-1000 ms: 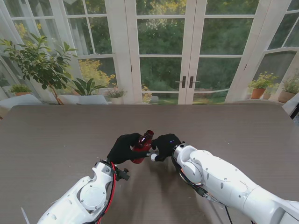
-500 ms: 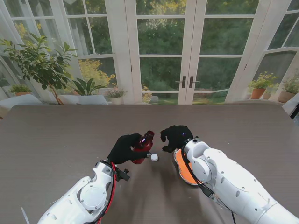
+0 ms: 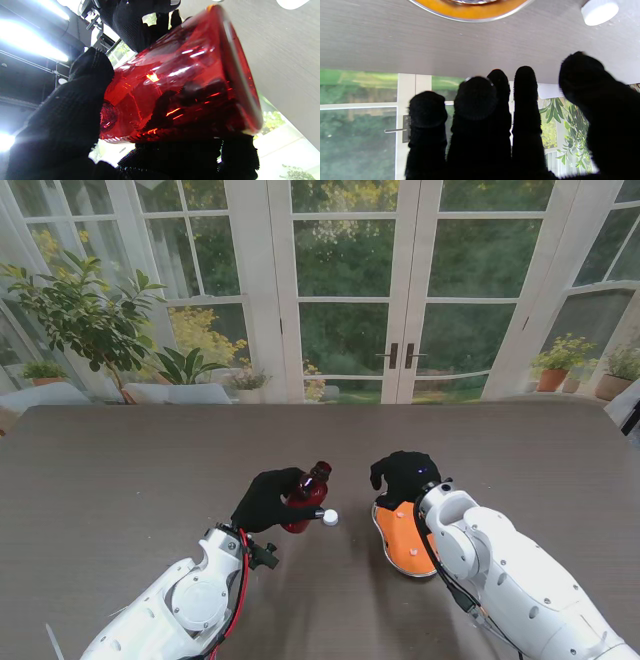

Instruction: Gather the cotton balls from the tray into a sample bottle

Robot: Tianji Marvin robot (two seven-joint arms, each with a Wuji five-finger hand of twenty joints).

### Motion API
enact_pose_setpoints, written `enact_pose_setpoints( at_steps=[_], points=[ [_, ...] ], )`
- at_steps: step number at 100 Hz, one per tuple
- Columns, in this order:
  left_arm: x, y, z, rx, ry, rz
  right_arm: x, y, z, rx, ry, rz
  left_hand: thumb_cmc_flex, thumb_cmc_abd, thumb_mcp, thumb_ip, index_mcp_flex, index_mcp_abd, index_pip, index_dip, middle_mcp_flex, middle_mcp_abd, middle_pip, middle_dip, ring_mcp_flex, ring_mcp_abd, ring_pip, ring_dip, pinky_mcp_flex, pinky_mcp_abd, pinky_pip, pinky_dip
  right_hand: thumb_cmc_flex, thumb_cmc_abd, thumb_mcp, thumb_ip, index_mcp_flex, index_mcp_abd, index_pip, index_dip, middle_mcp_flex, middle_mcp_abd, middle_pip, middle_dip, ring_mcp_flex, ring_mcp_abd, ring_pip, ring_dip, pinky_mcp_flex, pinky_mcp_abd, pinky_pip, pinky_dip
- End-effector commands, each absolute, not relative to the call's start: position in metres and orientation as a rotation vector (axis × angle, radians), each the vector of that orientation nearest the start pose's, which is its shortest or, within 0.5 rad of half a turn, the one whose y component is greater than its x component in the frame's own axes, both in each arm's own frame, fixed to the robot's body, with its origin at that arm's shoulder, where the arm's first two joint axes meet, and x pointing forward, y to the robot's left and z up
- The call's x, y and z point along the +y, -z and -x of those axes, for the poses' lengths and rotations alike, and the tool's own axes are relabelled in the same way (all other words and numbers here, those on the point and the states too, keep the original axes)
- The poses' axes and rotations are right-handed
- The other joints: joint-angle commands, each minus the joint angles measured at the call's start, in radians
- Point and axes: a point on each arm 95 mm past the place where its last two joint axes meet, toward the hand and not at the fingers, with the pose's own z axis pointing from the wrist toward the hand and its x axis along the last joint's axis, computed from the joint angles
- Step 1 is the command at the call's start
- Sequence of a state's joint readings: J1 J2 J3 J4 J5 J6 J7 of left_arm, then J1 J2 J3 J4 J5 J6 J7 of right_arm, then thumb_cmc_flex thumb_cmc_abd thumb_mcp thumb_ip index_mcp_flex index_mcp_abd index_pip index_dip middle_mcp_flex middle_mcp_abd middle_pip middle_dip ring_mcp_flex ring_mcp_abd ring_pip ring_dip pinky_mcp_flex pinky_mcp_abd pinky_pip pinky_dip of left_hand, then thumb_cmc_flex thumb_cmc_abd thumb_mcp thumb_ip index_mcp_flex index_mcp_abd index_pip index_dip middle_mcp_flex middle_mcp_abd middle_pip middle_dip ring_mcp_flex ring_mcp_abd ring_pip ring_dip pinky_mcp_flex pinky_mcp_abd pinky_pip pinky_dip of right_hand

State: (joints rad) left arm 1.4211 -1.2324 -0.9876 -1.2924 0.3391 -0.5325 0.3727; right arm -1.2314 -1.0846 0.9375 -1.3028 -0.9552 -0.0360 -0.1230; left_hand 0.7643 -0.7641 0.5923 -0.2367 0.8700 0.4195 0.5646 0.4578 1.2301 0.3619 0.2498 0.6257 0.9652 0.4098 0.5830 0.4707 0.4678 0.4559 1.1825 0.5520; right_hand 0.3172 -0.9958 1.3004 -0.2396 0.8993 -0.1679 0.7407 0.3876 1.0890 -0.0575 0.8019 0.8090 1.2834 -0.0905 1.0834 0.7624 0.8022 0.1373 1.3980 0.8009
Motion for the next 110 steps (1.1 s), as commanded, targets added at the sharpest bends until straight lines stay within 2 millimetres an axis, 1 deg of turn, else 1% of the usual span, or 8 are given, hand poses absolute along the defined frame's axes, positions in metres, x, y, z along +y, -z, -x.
enact_pose_setpoints(
  at_steps=[1, 18, 24, 30, 31, 33, 55, 110],
  points=[
    [-0.079, 0.353, -0.402, 0.953, 2.460, 1.519, 0.014, 0.339, -0.465, 1.633, -1.438, -1.052, 0.236, 0.182, 0.233, 0.060, 0.144, -0.221, 0.233, 0.025, 0.093, -0.120, 0.082, 0.024, 0.032, 0.004, 0.023, 0.018, -0.019, -0.036, 0.005, 0.009, 0.006, -0.045, 0.072, -0.023, 0.020, -0.018, -0.003, 0.013, 0.022, -0.015, 0.043, 0.028, 0.041, -0.017, 0.043, 0.024, 0.014, 0.012, 0.049, 0.006],
    [-0.079, 0.354, -0.402, 0.956, 2.457, 1.522, 0.000, 0.349, -0.463, 1.638, -1.409, -1.044, 0.237, 0.182, 0.233, 0.060, 0.144, -0.222, 0.233, 0.025, 0.093, -0.121, 0.082, 0.024, 0.032, 0.005, 0.023, 0.017, -0.019, -0.037, 0.005, 0.009, -0.002, -0.062, 0.069, -0.052, 0.048, -0.028, 0.012, -0.025, 0.045, -0.018, 0.059, 0.052, 0.040, -0.018, 0.093, 0.033, 0.029, 0.017, 0.067, 0.008],
    [-0.079, 0.354, -0.401, 0.957, 2.455, 1.522, -0.005, 0.352, -0.463, 1.641, -1.395, -1.033, 0.236, 0.182, 0.232, 0.060, 0.144, -0.224, 0.233, 0.025, 0.093, -0.123, 0.082, 0.024, 0.032, 0.003, 0.023, 0.017, -0.019, -0.037, 0.005, 0.009, -0.015, -0.076, 0.079, -0.026, 0.054, -0.027, 0.014, -0.025, 0.052, -0.021, 0.061, 0.050, 0.040, -0.024, 0.109, 0.035, 0.036, 0.015, 0.071, 0.007],
    [-0.079, 0.354, -0.401, 0.955, 2.453, 1.523, -0.010, 0.356, -0.463, 1.645, -1.383, -1.031, 0.236, 0.182, 0.233, 0.060, 0.144, -0.223, 0.233, 0.025, 0.093, -0.122, 0.081, 0.024, 0.033, 0.003, 0.023, 0.017, -0.019, -0.037, 0.005, 0.009, -0.018, -0.083, 0.080, -0.017, 0.059, -0.027, 0.013, -0.023, 0.053, -0.021, 0.064, 0.050, 0.040, -0.023, 0.116, 0.035, 0.039, 0.017, 0.074, 0.007],
    [-0.079, 0.354, -0.401, 0.955, 2.453, 1.523, -0.010, 0.357, -0.463, 1.646, -1.381, -1.031, 0.236, 0.182, 0.233, 0.060, 0.144, -0.223, 0.233, 0.025, 0.093, -0.121, 0.082, 0.024, 0.033, 0.003, 0.023, 0.017, -0.019, -0.037, 0.005, 0.009, -0.022, -0.087, 0.081, 0.001, 0.059, -0.026, 0.010, -0.014, 0.054, -0.021, 0.065, 0.049, 0.040, -0.026, 0.117, 0.033, 0.040, 0.017, 0.075, 0.006],
    [-0.079, 0.354, -0.400, 0.955, 2.452, 1.523, -0.012, 0.358, -0.463, 1.648, -1.378, -1.030, 0.236, 0.182, 0.233, 0.061, 0.145, -0.222, 0.233, 0.025, 0.093, -0.121, 0.082, 0.024, 0.033, 0.003, 0.023, 0.017, -0.019, -0.037, 0.005, 0.009, -0.023, -0.091, 0.081, 0.007, 0.059, -0.025, 0.008, -0.011, 0.054, -0.021, 0.065, 0.049, 0.040, -0.025, 0.119, 0.033, 0.040, 0.017, 0.076, 0.006],
    [-0.080, 0.356, -0.400, 0.963, 2.451, 1.526, -0.022, 0.368, -0.468, 1.657, -1.341, -1.023, 0.235, 0.182, 0.234, 0.061, 0.144, -0.222, 0.233, 0.025, 0.094, -0.122, 0.082, 0.024, 0.032, 0.004, 0.023, 0.017, -0.019, -0.036, 0.005, 0.009, -0.030, -0.144, 0.089, 0.006, 0.053, -0.020, -0.012, 0.002, 0.061, -0.024, 0.071, 0.052, 0.041, -0.036, 0.159, 0.045, 0.058, 0.017, 0.090, 0.008],
    [-0.081, 0.357, -0.400, 0.965, 2.453, 1.531, -0.018, 0.386, -0.474, 1.659, -1.362, -0.994, 0.234, 0.182, 0.234, 0.060, 0.144, -0.222, 0.233, 0.025, 0.094, -0.122, 0.083, 0.024, 0.034, 0.005, 0.024, 0.018, -0.020, -0.035, 0.005, 0.009, -0.039, -0.175, 0.099, 0.000, 0.079, -0.012, -0.023, 0.000, 0.120, -0.031, 0.085, 0.057, 0.041, -0.040, 0.238, 0.068, 0.097, 0.025, 0.124, 0.013]
  ],
)
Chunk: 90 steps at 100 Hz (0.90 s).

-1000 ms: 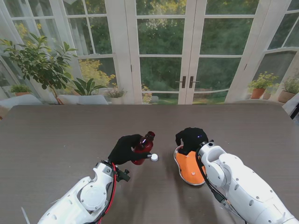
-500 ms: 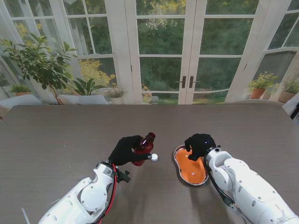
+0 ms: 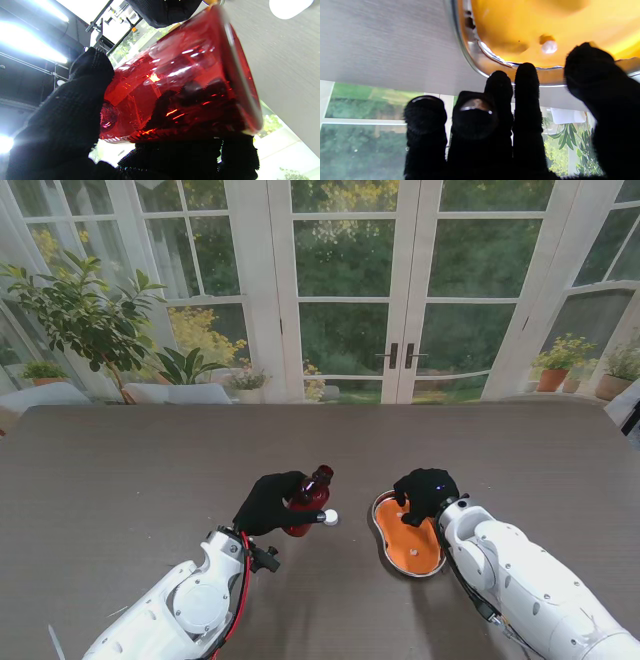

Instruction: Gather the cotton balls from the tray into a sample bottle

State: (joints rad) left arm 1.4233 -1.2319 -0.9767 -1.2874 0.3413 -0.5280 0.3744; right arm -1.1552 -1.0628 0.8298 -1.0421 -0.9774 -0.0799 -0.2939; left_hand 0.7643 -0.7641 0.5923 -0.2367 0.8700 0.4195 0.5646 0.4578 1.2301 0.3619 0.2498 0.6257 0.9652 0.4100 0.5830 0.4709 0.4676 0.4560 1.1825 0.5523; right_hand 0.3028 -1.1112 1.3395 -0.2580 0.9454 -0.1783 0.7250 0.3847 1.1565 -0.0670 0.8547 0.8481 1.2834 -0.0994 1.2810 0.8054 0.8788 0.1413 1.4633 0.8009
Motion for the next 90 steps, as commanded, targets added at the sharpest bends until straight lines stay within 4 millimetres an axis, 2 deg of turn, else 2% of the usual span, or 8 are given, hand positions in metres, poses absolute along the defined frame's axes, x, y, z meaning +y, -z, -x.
enact_pose_setpoints(
  at_steps=[1, 45, 56, 60, 64, 67, 71, 90],
  points=[
    [-0.081, 0.357, -0.400, 0.965, 2.453, 1.531, -0.018, 0.386, -0.474, 1.660, -1.363, -0.992, 0.234, 0.182, 0.234, 0.060, 0.144, -0.222, 0.233, 0.025, 0.094, -0.122, 0.083, 0.024, 0.033, 0.005, 0.024, 0.018, -0.019, -0.035, 0.005, 0.009, -0.025, -0.062, 0.060, 0.018, 0.034, -0.001, -0.007, 0.003, 0.053, -0.022, 0.032, 0.017, 0.041, -0.032, 0.043, 0.026, 0.022, 0.021, 0.060, 0.013],
    [-0.081, 0.357, -0.400, 0.962, 2.456, 1.536, -0.015, 0.397, -0.475, 1.668, -1.376, -0.987, 0.234, 0.182, 0.234, 0.059, 0.144, -0.220, 0.233, 0.026, 0.093, -0.119, 0.082, 0.023, 0.032, 0.006, 0.023, 0.017, -0.020, -0.034, 0.004, 0.009, -0.017, -0.063, 0.065, 0.018, 0.081, 0.003, 0.007, 0.004, 0.085, -0.026, 0.031, 0.017, 0.040, -0.032, 0.072, 0.034, 0.038, 0.023, 0.071, 0.012],
    [-0.082, 0.357, -0.399, 0.964, 2.458, 1.539, -0.015, 0.398, -0.475, 1.667, -1.376, -0.986, 0.234, 0.183, 0.234, 0.059, 0.144, -0.224, 0.233, 0.026, 0.093, -0.121, 0.083, 0.023, 0.032, 0.003, 0.022, 0.017, -0.021, -0.034, 0.003, 0.009, -0.009, -0.061, 0.061, 0.003, 0.085, 0.002, 0.009, 0.001, 0.090, -0.027, 0.031, 0.021, 0.040, -0.031, 0.078, 0.035, 0.040, 0.024, 0.073, 0.011],
    [-0.082, 0.357, -0.399, 0.965, 2.458, 1.540, -0.015, 0.399, -0.475, 1.668, -1.376, -0.985, 0.233, 0.183, 0.234, 0.059, 0.145, -0.222, 0.233, 0.026, 0.093, -0.122, 0.083, 0.023, 0.031, 0.004, 0.022, 0.017, -0.021, -0.034, 0.003, 0.009, 0.003, -0.061, 0.062, -0.038, 0.088, 0.001, 0.025, -0.044, 0.096, -0.028, 0.027, 0.033, 0.039, -0.030, 0.084, 0.036, 0.042, 0.025, 0.075, 0.009],
    [-0.082, 0.357, -0.399, 0.966, 2.459, 1.541, -0.015, 0.399, -0.476, 1.668, -1.376, -0.985, 0.233, 0.184, 0.234, 0.059, 0.144, -0.221, 0.233, 0.026, 0.093, -0.121, 0.083, 0.023, 0.031, 0.004, 0.022, 0.017, -0.021, -0.034, 0.003, 0.009, 0.005, -0.062, 0.061, -0.046, 0.088, 0.000, 0.030, -0.054, 0.098, -0.027, 0.027, 0.035, 0.039, -0.030, 0.085, 0.036, 0.043, 0.025, 0.075, 0.009],
    [-0.082, 0.357, -0.399, 0.966, 2.460, 1.542, -0.015, 0.399, -0.476, 1.668, -1.377, -0.984, 0.233, 0.183, 0.234, 0.059, 0.144, -0.221, 0.233, 0.026, 0.092, -0.120, 0.082, 0.022, 0.031, 0.005, 0.022, 0.017, -0.022, -0.035, 0.003, 0.009, 0.021, -0.064, 0.060, -0.093, 0.086, -0.004, 0.065, -0.107, 0.102, -0.027, 0.025, 0.041, 0.039, -0.030, 0.089, 0.038, 0.045, 0.025, 0.078, 0.008],
    [-0.082, 0.357, -0.399, 0.965, 2.460, 1.543, -0.015, 0.399, -0.476, 1.666, -1.378, -0.982, 0.232, 0.183, 0.235, 0.059, 0.145, -0.219, 0.233, 0.026, 0.093, -0.119, 0.082, 0.022, 0.031, 0.005, 0.022, 0.017, -0.022, -0.034, 0.002, 0.009, 0.037, -0.066, 0.054, -0.130, 0.087, -0.011, 0.094, -0.136, 0.107, -0.028, 0.025, 0.043, 0.039, -0.032, 0.092, 0.039, 0.047, 0.025, 0.079, 0.008],
    [-0.082, 0.358, -0.399, 0.966, 2.462, 1.548, -0.016, 0.400, -0.475, 1.657, -1.388, -0.978, 0.230, 0.183, 0.237, 0.058, 0.144, -0.221, 0.233, 0.025, 0.092, -0.120, 0.083, 0.022, 0.031, 0.005, 0.021, 0.017, -0.022, -0.037, 0.001, 0.008, 0.097, -0.087, 0.056, -0.189, 0.085, -0.026, 0.207, -0.231, 0.131, -0.035, 0.024, 0.047, 0.039, -0.028, 0.111, 0.046, 0.056, 0.026, 0.085, 0.007]
  ],
)
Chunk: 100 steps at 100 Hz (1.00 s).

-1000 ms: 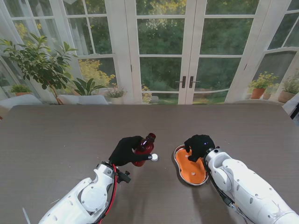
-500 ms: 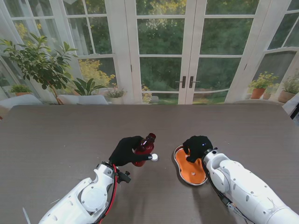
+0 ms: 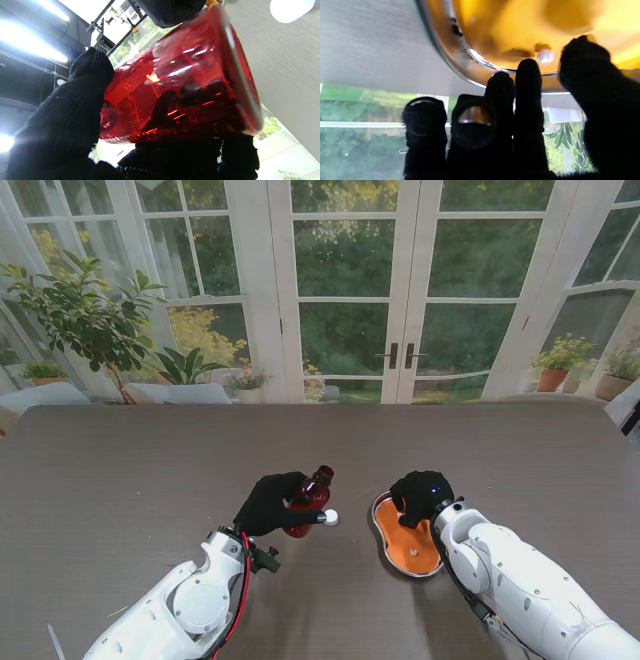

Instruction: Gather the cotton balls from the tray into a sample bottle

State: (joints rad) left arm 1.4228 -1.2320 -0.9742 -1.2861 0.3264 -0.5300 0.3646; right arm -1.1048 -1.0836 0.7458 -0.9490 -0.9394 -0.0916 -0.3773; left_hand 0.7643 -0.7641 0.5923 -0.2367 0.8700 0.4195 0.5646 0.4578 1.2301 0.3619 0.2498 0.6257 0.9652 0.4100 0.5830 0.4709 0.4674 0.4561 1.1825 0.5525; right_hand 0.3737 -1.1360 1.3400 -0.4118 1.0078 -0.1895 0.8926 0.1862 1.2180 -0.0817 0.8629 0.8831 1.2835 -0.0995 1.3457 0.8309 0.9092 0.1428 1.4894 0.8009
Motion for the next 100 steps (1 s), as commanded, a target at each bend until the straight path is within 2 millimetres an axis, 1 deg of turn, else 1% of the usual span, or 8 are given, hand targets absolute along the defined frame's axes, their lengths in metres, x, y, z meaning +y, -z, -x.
enact_pose_setpoints(
  at_steps=[1, 4, 19, 20, 39, 47, 64, 100],
  points=[
    [-0.0825, 0.3580, -0.3993, 0.966, 2.462, 1.548, -0.0156, 0.4004, -0.4748, 1.657, -1.388, -0.977, 0.230, 0.183, 0.237, 0.058, 0.144, -0.220, 0.233, 0.025, 0.092, -0.119, 0.082, 0.022, 0.031, 0.006, 0.021, 0.017, -0.022, -0.037, 0.001, 0.008, 0.027, -0.063, 0.055, -0.037, 0.023, -0.016, 0.041, -0.033, 0.070, -0.018, 0.016, 0.012, 0.039, -0.029, 0.046, 0.020, 0.027, 0.024, 0.059, 0.007],
    [-0.0826, 0.3581, -0.3993, 0.966, 2.462, 1.549, -0.0157, 0.4008, -0.4748, 1.657, -1.390, -0.978, 0.230, 0.183, 0.237, 0.057, 0.144, -0.220, 0.233, 0.025, 0.092, -0.119, 0.082, 0.022, 0.030, 0.006, 0.021, 0.017, -0.023, -0.036, 0.001, 0.008, 0.030, -0.063, 0.056, -0.044, 0.022, -0.017, 0.058, -0.046, 0.074, -0.025, 0.015, 0.012, 0.038, -0.028, 0.051, 0.022, 0.027, 0.024, 0.058, 0.007],
    [-0.0829, 0.3582, -0.3994, 0.969, 2.463, 1.550, -0.0161, 0.4033, -0.4747, 1.662, -1.389, -0.982, 0.228, 0.184, 0.237, 0.056, 0.145, -0.220, 0.233, 0.025, 0.092, -0.120, 0.082, 0.021, 0.030, 0.006, 0.021, 0.017, -0.024, -0.036, 0.000, 0.008, 0.039, -0.057, 0.054, -0.047, 0.023, -0.019, 0.084, -0.064, 0.080, -0.017, 0.016, 0.013, 0.039, -0.025, 0.057, 0.025, 0.028, 0.028, 0.059, 0.007],
    [-0.0829, 0.3582, -0.3994, 0.969, 2.463, 1.550, -0.0161, 0.4035, -0.4747, 1.662, -1.390, -0.982, 0.229, 0.184, 0.238, 0.057, 0.145, -0.219, 0.233, 0.026, 0.092, -0.119, 0.082, 0.021, 0.030, 0.006, 0.021, 0.017, -0.024, -0.036, 0.000, 0.008, 0.045, -0.047, 0.047, -0.048, 0.018, -0.019, 0.103, -0.080, 0.083, -0.017, 0.016, 0.013, 0.038, -0.025, 0.059, 0.025, 0.028, 0.029, 0.060, 0.008],
    [-0.0831, 0.3584, -0.3994, 0.970, 2.463, 1.551, -0.0157, 0.4063, -0.4743, 1.667, -1.394, -0.983, 0.227, 0.184, 0.238, 0.056, 0.145, -0.216, 0.233, 0.026, 0.091, -0.117, 0.082, 0.020, 0.029, 0.010, 0.020, 0.017, -0.025, -0.033, 0.000, 0.008, 0.054, -0.011, 0.048, -0.044, 0.022, -0.023, 0.142, -0.096, 0.094, -0.021, 0.015, 0.011, 0.038, -0.022, 0.066, 0.027, 0.031, 0.029, 0.063, 0.009],
    [-0.0830, 0.3585, -0.3995, 0.970, 2.463, 1.552, -0.0155, 0.4063, -0.4737, 1.667, -1.396, -0.986, 0.227, 0.184, 0.237, 0.055, 0.145, -0.216, 0.233, 0.026, 0.091, -0.118, 0.083, 0.020, 0.029, 0.007, 0.020, 0.018, -0.025, -0.033, -0.001, 0.008, 0.063, 0.030, 0.045, -0.033, 0.031, -0.021, 0.157, -0.104, 0.096, -0.021, 0.014, 0.011, 0.038, -0.018, 0.069, 0.028, 0.031, 0.031, 0.064, 0.010],
    [-0.0831, 0.3585, -0.3993, 0.971, 2.464, 1.553, -0.0155, 0.4059, -0.4729, 1.669, -1.397, -0.989, 0.226, 0.185, 0.236, 0.055, 0.145, -0.215, 0.232, 0.026, 0.090, -0.117, 0.083, 0.020, 0.027, 0.009, 0.020, 0.018, -0.026, -0.032, -0.001, 0.008, 0.077, 0.103, 0.056, -0.011, 0.055, -0.013, 0.176, -0.108, 0.101, -0.024, 0.014, 0.010, 0.038, -0.017, 0.074, 0.030, 0.031, 0.029, 0.068, 0.011],
    [-0.0827, 0.3587, -0.3990, 0.970, 2.463, 1.553, -0.0171, 0.4052, -0.4709, 1.689, -1.393, -0.997, 0.225, 0.185, 0.236, 0.055, 0.144, -0.216, 0.231, 0.026, 0.089, -0.114, 0.083, 0.018, 0.027, 0.010, 0.019, 0.018, -0.027, -0.032, -0.002, 0.009, 0.100, 0.137, 0.073, 0.007, 0.068, -0.005, 0.210, -0.074, 0.088, -0.027, 0.033, 0.027, 0.038, -0.031, 0.080, 0.032, 0.030, 0.016, 0.072, 0.012]
  ],
)
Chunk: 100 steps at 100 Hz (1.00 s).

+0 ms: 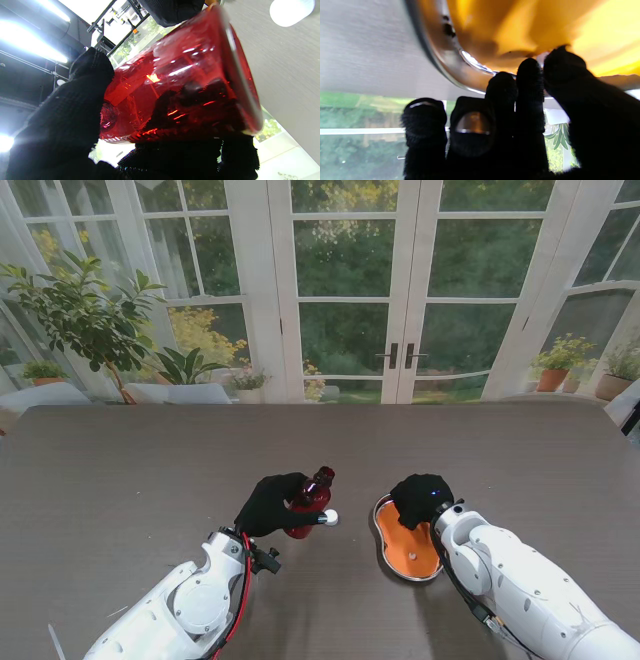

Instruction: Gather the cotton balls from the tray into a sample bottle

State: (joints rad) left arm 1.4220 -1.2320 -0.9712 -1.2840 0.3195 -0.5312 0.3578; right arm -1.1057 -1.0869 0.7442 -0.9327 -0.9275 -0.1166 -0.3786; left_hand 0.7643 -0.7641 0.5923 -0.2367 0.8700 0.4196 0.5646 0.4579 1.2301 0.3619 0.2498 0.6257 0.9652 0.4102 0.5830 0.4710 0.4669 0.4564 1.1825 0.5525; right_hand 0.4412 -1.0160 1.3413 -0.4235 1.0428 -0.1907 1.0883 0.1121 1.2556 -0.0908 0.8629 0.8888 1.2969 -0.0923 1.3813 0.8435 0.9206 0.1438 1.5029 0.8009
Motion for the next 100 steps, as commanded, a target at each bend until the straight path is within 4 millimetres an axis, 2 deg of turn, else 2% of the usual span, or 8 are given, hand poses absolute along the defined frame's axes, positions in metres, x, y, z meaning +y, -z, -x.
enact_pose_setpoints(
  at_steps=[1, 32, 42, 57, 100],
  points=[
    [-0.083, 0.359, -0.399, 0.970, 2.463, 1.553, -0.017, 0.405, -0.471, 1.690, -1.393, -0.997, 0.225, 0.185, 0.236, 0.055, 0.144, -0.214, 0.231, 0.026, 0.090, -0.113, 0.083, 0.018, 0.027, 0.010, 0.019, 0.018, -0.027, -0.032, -0.002, 0.009, 0.032, 0.021, 0.073, 0.020, 0.033, -0.003, 0.014, 0.001, 0.048, -0.017, 0.036, 0.025, 0.025, -0.039, 0.044, 0.019, 0.019, 0.014, 0.059, 0.012],
    [-0.083, 0.359, -0.399, 0.969, 2.464, 1.554, -0.018, 0.403, -0.469, 1.718, -1.372, -1.013, 0.223, 0.186, 0.235, 0.054, 0.144, -0.215, 0.231, 0.026, 0.089, -0.115, 0.083, 0.017, 0.025, 0.010, 0.019, 0.018, -0.028, -0.032, -0.003, 0.009, 0.005, 0.177, 0.098, 0.055, -0.046, 0.028, 0.041, 0.187, -0.016, -0.022, 0.110, 0.091, 0.026, -0.063, 0.045, 0.017, 0.014, -0.019, 0.064, 0.014],
    [-0.083, 0.359, -0.399, 0.967, 2.464, 1.554, -0.019, 0.402, -0.469, 1.724, -1.367, -1.019, 0.224, 0.186, 0.236, 0.054, 0.144, -0.215, 0.230, 0.026, 0.089, -0.115, 0.083, 0.017, 0.025, 0.008, 0.019, 0.018, -0.028, -0.032, -0.003, 0.009, -0.005, 0.183, 0.109, 0.054, -0.068, 0.034, 0.057, 0.221, -0.030, -0.023, 0.127, 0.103, 0.027, -0.068, 0.048, 0.018, 0.014, -0.019, 0.064, 0.015],
    [-0.082, 0.359, -0.399, 0.966, 2.464, 1.552, -0.019, 0.401, -0.470, 1.718, -1.364, -1.026, 0.223, 0.186, 0.235, 0.054, 0.144, -0.214, 0.230, 0.026, 0.088, -0.115, 0.083, 0.017, 0.024, 0.009, 0.019, 0.018, -0.029, -0.033, -0.004, 0.009, -0.017, 0.178, 0.127, 0.047, -0.091, 0.038, 0.076, 0.247, -0.044, -0.025, 0.144, 0.109, 0.027, -0.074, 0.051, 0.018, 0.011, -0.022, 0.065, 0.016],
    [-0.082, 0.359, -0.399, 0.970, 2.464, 1.553, -0.017, 0.393, -0.472, 1.649, -1.404, -1.097, 0.224, 0.188, 0.234, 0.055, 0.143, -0.213, 0.229, 0.027, 0.086, -0.114, 0.082, 0.016, 0.024, 0.011, 0.019, 0.018, -0.030, -0.033, -0.004, 0.009, -0.019, 0.185, 0.120, 0.046, -0.091, 0.037, 0.081, 0.240, -0.044, -0.024, 0.150, 0.100, 0.027, -0.071, 0.054, 0.018, 0.009, -0.023, 0.065, 0.018]
  ],
)
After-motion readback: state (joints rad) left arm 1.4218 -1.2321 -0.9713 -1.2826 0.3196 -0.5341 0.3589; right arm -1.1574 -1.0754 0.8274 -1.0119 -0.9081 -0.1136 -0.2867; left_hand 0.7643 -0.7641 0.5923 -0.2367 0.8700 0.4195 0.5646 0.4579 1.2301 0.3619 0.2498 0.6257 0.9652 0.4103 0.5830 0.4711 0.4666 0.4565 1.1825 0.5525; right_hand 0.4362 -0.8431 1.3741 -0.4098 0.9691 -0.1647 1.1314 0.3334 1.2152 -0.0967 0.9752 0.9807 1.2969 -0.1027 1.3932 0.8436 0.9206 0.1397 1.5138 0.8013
